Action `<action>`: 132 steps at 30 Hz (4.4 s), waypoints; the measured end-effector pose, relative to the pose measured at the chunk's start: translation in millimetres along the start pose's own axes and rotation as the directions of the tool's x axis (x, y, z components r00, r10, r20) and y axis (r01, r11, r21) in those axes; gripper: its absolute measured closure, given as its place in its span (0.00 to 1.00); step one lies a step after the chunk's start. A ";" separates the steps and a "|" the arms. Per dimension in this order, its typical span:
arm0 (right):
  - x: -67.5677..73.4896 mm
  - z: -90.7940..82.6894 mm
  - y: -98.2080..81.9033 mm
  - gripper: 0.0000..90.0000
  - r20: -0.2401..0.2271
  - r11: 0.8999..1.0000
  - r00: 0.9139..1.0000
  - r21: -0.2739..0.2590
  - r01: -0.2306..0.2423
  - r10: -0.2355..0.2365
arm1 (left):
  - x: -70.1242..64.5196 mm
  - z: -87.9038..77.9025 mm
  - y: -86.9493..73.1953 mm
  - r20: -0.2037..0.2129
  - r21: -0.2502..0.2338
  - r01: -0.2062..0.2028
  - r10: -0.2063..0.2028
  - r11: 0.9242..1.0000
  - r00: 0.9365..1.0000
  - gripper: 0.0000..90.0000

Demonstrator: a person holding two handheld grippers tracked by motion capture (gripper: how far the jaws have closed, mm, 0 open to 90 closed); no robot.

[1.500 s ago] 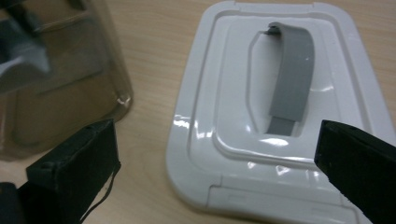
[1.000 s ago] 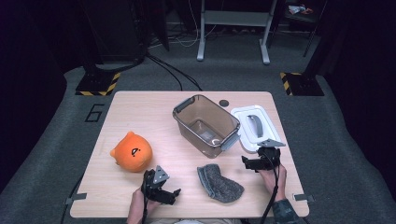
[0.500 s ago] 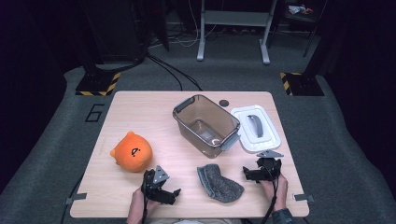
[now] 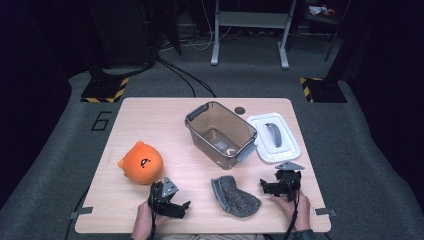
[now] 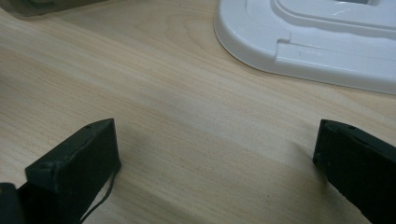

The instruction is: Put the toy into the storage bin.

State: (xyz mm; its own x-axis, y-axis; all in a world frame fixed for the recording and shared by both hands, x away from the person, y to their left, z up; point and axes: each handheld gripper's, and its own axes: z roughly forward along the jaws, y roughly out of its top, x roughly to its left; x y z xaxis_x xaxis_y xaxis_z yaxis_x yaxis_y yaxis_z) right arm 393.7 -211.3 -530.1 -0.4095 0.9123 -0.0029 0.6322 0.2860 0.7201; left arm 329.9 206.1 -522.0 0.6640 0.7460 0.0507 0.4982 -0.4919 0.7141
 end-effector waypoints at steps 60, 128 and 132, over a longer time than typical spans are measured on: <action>3.2 1.7 1.8 0.00 0.017 1.000 1.000 0.006 -0.018 0.018 | 131.3 -57.4 19.4 -0.114 -0.090 0.140 -0.150 0.986 0.982 0.35; 3.2 1.7 1.8 0.00 0.017 1.000 1.000 0.006 -0.018 0.018 | 142.9 -98.0 116.2 -0.132 -0.220 0.025 -0.055 0.975 0.990 0.66; 3.2 1.7 1.8 0.00 0.017 1.000 1.000 0.006 -0.018 0.018 | 144.3 -100.0 128.3 -0.135 -0.225 0.010 -0.042 0.974 0.990 0.66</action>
State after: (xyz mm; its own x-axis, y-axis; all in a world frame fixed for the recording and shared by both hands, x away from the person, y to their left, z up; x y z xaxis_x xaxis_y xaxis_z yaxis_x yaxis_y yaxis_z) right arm 394.7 -207.4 -529.9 -0.3868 0.9221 -0.0019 0.6434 0.2714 0.7158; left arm 433.8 295.5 -353.3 0.5612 0.8197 0.1147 0.3671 -0.3706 0.8532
